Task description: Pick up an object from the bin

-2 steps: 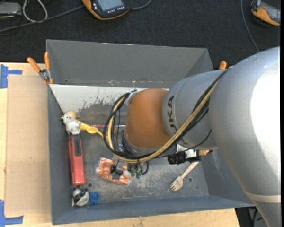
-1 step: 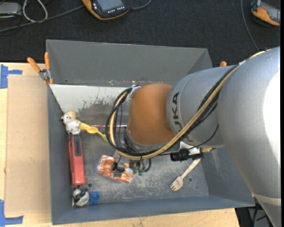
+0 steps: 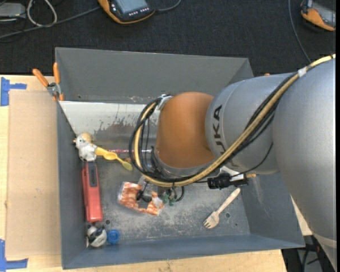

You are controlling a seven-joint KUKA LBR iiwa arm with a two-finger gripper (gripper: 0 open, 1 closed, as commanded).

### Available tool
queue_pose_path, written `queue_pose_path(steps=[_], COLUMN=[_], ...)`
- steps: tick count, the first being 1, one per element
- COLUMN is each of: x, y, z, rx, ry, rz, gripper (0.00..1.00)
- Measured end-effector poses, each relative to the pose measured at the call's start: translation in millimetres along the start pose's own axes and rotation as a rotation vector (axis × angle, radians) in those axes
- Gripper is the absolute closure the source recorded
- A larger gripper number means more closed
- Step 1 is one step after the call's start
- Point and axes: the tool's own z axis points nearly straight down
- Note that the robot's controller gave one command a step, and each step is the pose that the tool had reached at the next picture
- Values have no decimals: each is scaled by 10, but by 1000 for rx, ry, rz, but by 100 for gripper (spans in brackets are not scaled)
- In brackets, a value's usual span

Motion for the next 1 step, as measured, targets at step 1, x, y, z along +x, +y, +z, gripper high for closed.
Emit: queue_pose_path(steps=[1], x=[-5], y=[3], z=[-148], rx=[-1], ry=[-2], rz=[-1], gripper=[100])
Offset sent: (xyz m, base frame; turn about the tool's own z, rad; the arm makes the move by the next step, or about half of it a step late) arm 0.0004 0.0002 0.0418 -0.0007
